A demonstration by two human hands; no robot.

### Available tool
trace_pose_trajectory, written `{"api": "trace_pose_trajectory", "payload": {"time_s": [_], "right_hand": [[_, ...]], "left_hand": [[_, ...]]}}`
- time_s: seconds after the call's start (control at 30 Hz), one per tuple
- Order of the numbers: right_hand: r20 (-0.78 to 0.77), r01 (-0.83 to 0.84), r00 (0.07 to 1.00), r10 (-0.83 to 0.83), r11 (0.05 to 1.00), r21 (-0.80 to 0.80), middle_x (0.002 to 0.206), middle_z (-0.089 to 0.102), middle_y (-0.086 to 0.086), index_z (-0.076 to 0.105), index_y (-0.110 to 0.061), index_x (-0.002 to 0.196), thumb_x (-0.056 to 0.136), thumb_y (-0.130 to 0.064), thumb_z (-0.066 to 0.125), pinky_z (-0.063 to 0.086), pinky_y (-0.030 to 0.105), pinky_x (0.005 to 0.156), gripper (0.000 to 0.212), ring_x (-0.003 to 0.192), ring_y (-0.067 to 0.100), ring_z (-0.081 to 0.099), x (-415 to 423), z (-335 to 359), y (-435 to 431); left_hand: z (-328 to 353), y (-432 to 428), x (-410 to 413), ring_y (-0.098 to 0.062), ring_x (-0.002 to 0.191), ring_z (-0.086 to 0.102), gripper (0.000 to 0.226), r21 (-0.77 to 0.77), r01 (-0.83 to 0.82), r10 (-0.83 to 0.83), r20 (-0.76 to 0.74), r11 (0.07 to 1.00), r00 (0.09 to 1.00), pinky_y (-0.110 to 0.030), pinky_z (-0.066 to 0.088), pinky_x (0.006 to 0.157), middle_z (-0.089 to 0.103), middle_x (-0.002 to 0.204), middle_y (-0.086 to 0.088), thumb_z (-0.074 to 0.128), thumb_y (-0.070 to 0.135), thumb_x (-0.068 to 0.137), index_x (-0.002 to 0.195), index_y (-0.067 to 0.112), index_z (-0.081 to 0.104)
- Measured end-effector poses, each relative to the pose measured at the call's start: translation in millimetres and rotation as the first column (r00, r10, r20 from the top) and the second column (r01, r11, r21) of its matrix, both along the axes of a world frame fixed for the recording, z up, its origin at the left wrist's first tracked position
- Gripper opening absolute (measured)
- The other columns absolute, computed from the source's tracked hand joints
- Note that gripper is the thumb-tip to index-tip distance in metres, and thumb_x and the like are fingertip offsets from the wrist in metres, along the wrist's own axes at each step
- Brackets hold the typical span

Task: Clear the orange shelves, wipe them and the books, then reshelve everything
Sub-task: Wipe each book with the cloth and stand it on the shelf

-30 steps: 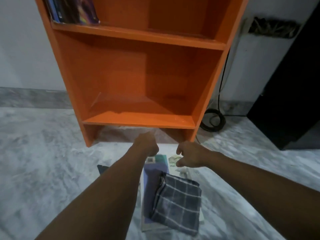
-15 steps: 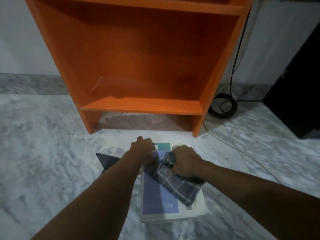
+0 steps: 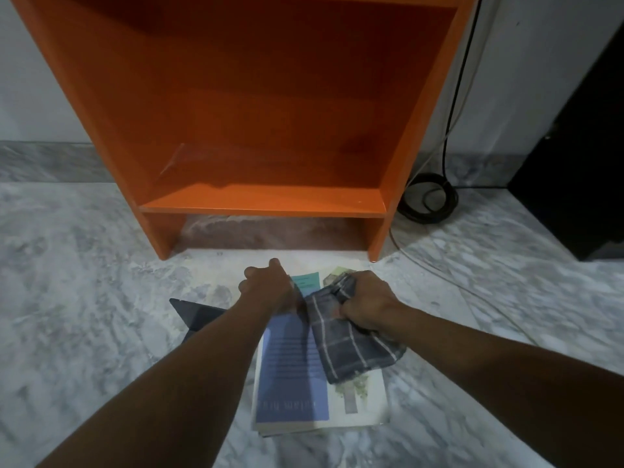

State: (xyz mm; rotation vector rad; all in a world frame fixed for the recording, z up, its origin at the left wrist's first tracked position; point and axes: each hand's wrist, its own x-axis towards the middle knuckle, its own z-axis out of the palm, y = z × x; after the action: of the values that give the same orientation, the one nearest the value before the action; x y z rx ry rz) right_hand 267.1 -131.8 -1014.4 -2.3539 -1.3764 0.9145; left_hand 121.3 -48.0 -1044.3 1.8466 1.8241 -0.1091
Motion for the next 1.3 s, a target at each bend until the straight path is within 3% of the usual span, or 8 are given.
{"api": "trace_pose_trajectory", "payload": {"time_s": [0.23,0.47,0.57,0.67,0.77,0.93,1.17,1.3], "right_hand": [[-0.543,0.181,0.836,-0.085,0.976,0.125,0.085,0.072,0.004,0.067,-0.013,0.092,0.081,0.0,0.074,0.056,0.027,0.061,0.019,0.08,0.02,0.068,20.3,29.8,-11.9],[-0.716,0.32,0.691,-0.094,0.929,0.187,0.1,0.073,0.015,0.068,-0.003,0.108,0.081,-0.001,0.073,0.059,0.043,0.076,0.028,0.088,0.03,0.071,35.8,70.9,-15.7],[-0.684,0.299,0.728,-0.039,0.916,0.266,0.096,0.074,0.012,0.067,-0.005,0.109,0.082,-0.003,0.073,0.058,0.036,0.07,0.028,0.088,0.028,0.071,36.2,92.9,-15.6],[-0.301,0.055,0.952,0.059,0.932,0.358,0.097,0.071,0.007,0.063,-0.013,0.109,0.085,-0.017,0.073,0.055,0.031,0.077,0.026,0.091,0.022,0.066,34.1,117.2,-13.9],[-0.016,-0.146,0.987,0.162,0.923,0.357,0.099,0.068,0.012,0.062,-0.013,0.107,0.087,-0.022,0.072,0.05,0.025,0.076,0.024,0.089,0.022,0.064,31.7,145.8,-17.7],[-0.356,-0.041,0.926,0.129,0.968,0.246,0.084,0.075,0.005,0.066,-0.018,0.1,0.072,-0.018,0.082,0.056,0.027,0.057,0.033,0.07,0.019,0.073,24.6,205.3,-20.0],[-0.634,0.062,0.773,0.0,0.995,0.076,0.098,0.074,0.018,0.061,-0.003,0.114,0.07,0.002,0.078,0.059,0.049,0.072,0.047,0.086,0.036,0.072,5.5,205.0,-21.0],[-0.686,0.087,0.727,-0.026,0.995,0.055,0.097,0.074,0.018,0.066,-0.005,0.104,0.073,0.005,0.076,0.057,0.051,0.08,0.035,0.09,0.037,0.071,-5.5,161.6,-37.0]], "left_hand": [[31.2,8.1,-18.3,-0.028,0.096,0.066,0.049,-0.02,0.012,-0.007,0.197,1.0,0.98,-0.033,0.052,0.069,0.067,0.106,-0.014,0.082,0.034,0.076,0.107,0.001,0.062],[89.5,-3.3,-33.4,-0.028,0.085,0.073,0.032,-0.364,0.086,0.278,0.826,0.928,0.491,-0.04,0.055,0.081,0.076,0.096,-0.01,0.073,0.03,0.085,0.11,0.009,0.068],[111.6,-11.4,-33.7,-0.031,0.082,0.07,0.025,-0.381,0.112,0.316,0.871,0.918,0.377,-0.04,0.053,0.08,0.074,0.095,-0.012,0.067,0.032,0.09,0.104,0.012,0.07],[123.6,-16.7,-33.5,-0.03,0.092,0.069,0.025,-0.341,0.094,0.298,0.903,0.936,0.309,-0.043,0.055,0.083,0.073,0.107,-0.012,0.063,0.022,0.093,0.116,0.012,0.066],[134.6,-21.0,-34.5,-0.032,0.094,0.07,0.021,-0.297,0.037,0.27,0.906,0.954,0.325,-0.046,0.057,0.083,0.073,0.108,-0.012,0.064,0.018,0.092,0.112,0.012,0.066],[143.3,-21.4,-47.3,-0.03,0.088,0.072,0.011,-0.254,-0.049,0.257,0.92,0.966,0.296,-0.042,0.057,0.071,0.075,0.096,-0.008,0.063,0.015,0.093,0.103,0.015,0.066],[160.9,-23.9,-62.9,-0.024,0.08,0.073,0.012,-0.219,-0.152,0.246,0.951,0.964,0.186,-0.032,0.057,0.057,0.076,0.095,-0.006,0.057,0.017,0.098,0.106,0.013,0.065],[169.4,-27.7,-69.1,-0.027,0.09,0.073,0.014,-0.203,-0.208,0.239,0.957,0.957,0.166,-0.041,0.06,0.074,0.077,0.093,-0.005,0.054,0.015,0.1,0.101,0.012,0.068]]}}
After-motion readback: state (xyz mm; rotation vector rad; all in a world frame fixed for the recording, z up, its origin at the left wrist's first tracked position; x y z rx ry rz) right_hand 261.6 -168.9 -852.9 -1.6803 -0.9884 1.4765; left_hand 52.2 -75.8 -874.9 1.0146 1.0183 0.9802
